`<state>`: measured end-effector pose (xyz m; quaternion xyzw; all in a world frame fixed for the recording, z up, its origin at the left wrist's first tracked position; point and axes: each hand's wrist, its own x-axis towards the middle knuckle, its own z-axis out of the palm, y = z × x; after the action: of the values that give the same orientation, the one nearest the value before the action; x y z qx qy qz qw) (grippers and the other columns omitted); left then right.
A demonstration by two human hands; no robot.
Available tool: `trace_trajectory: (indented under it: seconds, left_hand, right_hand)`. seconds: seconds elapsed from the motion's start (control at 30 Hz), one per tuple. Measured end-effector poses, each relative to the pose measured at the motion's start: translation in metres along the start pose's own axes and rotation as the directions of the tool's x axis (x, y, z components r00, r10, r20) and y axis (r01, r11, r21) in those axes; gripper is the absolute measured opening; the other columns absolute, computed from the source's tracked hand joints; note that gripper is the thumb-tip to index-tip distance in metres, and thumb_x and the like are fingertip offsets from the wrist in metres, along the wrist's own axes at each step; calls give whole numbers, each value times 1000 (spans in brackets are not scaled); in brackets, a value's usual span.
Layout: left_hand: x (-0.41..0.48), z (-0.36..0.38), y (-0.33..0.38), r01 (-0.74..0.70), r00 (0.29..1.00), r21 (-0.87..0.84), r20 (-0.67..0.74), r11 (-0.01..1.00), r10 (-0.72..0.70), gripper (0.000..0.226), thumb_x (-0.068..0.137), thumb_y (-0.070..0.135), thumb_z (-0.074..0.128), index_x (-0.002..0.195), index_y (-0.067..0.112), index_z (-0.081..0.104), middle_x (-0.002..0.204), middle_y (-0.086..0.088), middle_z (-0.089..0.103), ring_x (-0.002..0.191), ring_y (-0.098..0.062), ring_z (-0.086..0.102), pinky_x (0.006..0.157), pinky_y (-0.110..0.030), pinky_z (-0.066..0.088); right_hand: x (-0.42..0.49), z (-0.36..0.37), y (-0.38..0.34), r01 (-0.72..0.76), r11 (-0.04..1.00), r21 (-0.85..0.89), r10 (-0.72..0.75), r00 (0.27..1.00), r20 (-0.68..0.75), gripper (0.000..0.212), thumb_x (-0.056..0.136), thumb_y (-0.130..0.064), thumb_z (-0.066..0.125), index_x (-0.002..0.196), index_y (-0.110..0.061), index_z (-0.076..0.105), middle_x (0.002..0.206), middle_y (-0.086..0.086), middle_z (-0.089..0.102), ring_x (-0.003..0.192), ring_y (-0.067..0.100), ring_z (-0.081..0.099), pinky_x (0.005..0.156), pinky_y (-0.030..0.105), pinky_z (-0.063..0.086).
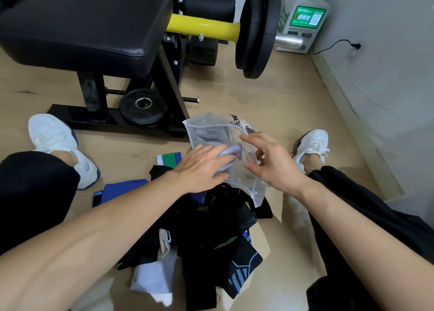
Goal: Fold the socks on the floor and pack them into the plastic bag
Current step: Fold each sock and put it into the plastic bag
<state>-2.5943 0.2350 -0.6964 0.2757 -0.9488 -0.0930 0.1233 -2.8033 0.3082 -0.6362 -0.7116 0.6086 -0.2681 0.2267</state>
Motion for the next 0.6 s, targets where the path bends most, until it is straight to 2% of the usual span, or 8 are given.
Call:
trace_trajectory:
  seconds: [0.07, 0.13, 0.23, 0.37, 0.47, 0.53, 0.6]
  left_hand:
    - [14, 1, -3, 44, 988, 13, 151, 999, -45, 51, 95, 56, 46, 138, 31, 54, 125, 1, 54, 115, -23, 53, 98, -45, 42]
    - [21, 5, -6, 73, 954, 88, 283, 993, -96, 64, 92, 69, 28, 137, 34, 54, 129, 3, 54, 124, -22, 49, 105, -47, 35]
    - [12, 12, -11, 194, 899, 145, 370, 970, -235, 82, 80, 84, 8, 126, 37, 56, 129, 3, 57, 123, -27, 52, 106, -52, 32]
    - [-3, 15, -11, 318, 823, 247, 408, 916, -395, 97, 67, 97, 8, 109, 33, 66, 130, -2, 56, 118, -33, 52, 102, -50, 34]
    - [-7, 13, -12, 337, 804, 284, 410, 897, -432, 92, 60, 100, 19, 104, 30, 59, 121, -1, 55, 113, -30, 54, 99, -50, 36]
    - [-12, 11, -13, 315, 790, 304, 442, 899, -426, 97, 59, 100, 21, 118, 30, 54, 125, -1, 49, 114, -32, 54, 97, -49, 38]
    - [-19, 11, -14, 291, 800, 314, 438, 904, -410, 108, 57, 101, 18, 134, 32, 48, 132, -1, 43, 116, -33, 52, 97, -50, 37]
  right_hand:
    - [-1, -2, 0, -10, 1000, 4, 10, 1000, 0, 63, 82, -2, 74, 140, -16, 54, 126, -10, 50, 76, -3, 54, 71, 6, 40]
    - [-2, -5, 2, -25, 1000, -2, 25, 1000, -10, 65, 81, -1, 75, 141, -14, 53, 126, -9, 51, 72, 3, 54, 70, 7, 41]
    - [-2, -9, 6, -60, 997, -49, 58, 998, -34, 68, 80, 0, 75, 143, -13, 52, 129, -7, 51, 70, 12, 53, 70, 6, 42]
    - [-3, -3, 8, -74, 990, -118, 72, 997, -19, 69, 78, 1, 76, 142, -11, 52, 133, -4, 51, 67, 1, 56, 72, -1, 36]
    - [-5, 3, 6, -47, 987, -155, 48, 999, 3, 70, 77, 3, 76, 142, -8, 51, 135, 0, 51, 62, 3, 55, 73, -3, 32]
    - [-6, 4, 3, -28, 981, -190, 34, 999, 31, 70, 78, 3, 74, 143, -8, 50, 137, 1, 49, 67, 13, 56, 77, 2, 35]
    - [-8, 6, 0, -27, 980, -198, 38, 998, 50, 73, 79, 0, 74, 146, -11, 46, 137, -2, 47, 80, 18, 61, 88, 20, 44]
